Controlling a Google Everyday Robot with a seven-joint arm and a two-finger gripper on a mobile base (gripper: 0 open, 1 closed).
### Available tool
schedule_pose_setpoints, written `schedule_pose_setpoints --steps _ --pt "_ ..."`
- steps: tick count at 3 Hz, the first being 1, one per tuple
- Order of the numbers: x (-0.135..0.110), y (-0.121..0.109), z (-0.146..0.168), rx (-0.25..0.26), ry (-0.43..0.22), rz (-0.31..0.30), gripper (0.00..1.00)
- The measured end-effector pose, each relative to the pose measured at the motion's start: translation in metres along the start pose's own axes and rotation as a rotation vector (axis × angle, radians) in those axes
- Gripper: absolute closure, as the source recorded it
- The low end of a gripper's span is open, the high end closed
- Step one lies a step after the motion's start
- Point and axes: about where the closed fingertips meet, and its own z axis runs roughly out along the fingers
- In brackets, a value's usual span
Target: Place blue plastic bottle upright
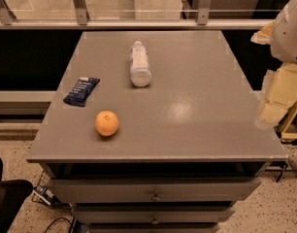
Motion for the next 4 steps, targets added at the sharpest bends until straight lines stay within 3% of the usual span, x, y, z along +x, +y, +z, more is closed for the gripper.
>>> schedule_pose_setpoints --steps 1,2,4 --pt "0.0 0.0 0.0 0.0 0.0 0.0 0.0" --pt "-0.006 -0.017 0.009 0.0 0.001 0.08 0.0" --pt "-0.052 -0.102 0.052 0.069 -0.018 0.366 0.0"
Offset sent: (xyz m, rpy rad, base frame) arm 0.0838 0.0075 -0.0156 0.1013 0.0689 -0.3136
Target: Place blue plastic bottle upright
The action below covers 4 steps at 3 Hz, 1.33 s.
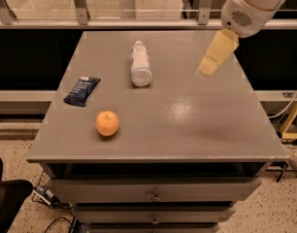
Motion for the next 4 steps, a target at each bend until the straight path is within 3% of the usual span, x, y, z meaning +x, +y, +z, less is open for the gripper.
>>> schedule_pose_setpoints --steps 1,2,3,4 --pt "-0.035 -0.015 0.024 0.022 -0.024 0.141 0.0" --pt "-0.06 -0.021 0.053 0.003 -0.067 0.271 0.0" --pt "-0.076 -0.021 0.069 -0.021 -0.111 0.318 0.0" --pt "-0.078 -0.022 0.07 -0.021 -0.117 0.32 0.0"
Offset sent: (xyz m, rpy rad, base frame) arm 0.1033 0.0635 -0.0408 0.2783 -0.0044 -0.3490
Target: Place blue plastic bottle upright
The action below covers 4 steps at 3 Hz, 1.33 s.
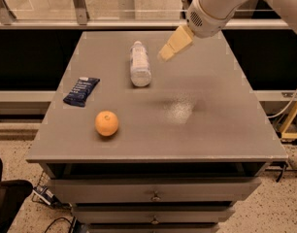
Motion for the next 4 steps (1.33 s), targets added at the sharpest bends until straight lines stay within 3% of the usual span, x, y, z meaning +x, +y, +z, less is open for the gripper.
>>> schedule_pose_setpoints --steps 1,2,4 --pt "-0.002 0.002 0.0 0.008 -0.008 0.02 0.0" --pt "-0.02 0.0 0.012 0.023 0.002 0.072 0.0" --pt "-0.065 -0.007 0.055 0.008 0.108 0.141 0.0"
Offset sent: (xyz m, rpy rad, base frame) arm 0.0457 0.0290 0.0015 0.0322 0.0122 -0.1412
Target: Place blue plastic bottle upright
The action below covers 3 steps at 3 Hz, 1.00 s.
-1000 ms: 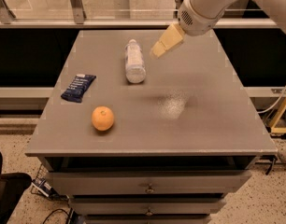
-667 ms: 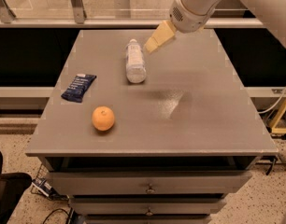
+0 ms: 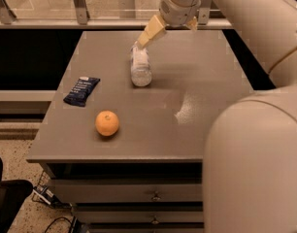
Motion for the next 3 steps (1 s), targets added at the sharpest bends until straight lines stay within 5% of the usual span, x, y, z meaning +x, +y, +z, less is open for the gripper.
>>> schedule_pose_setpoints --steps 3 --pt "-0.021 0.031 0.057 -0.029 0.149 0.055 0.0"
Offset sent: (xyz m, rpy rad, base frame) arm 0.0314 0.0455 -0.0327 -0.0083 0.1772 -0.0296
